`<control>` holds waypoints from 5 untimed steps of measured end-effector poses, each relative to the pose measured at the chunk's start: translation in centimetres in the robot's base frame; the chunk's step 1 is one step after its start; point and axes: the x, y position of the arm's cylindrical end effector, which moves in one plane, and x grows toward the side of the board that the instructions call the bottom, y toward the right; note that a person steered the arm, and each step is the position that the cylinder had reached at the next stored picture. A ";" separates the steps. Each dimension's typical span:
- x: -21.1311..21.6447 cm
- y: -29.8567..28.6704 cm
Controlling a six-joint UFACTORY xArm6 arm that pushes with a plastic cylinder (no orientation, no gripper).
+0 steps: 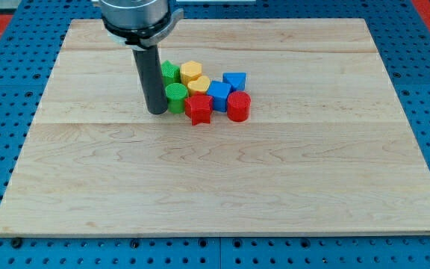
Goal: Move the yellow hexagon to the top right of the yellow heart
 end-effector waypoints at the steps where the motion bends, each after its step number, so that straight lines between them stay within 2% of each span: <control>1: -0.3 -5.4; 2: -3.2 -11.0; 3: -6.7 -9.8; 5: -9.4 -1.7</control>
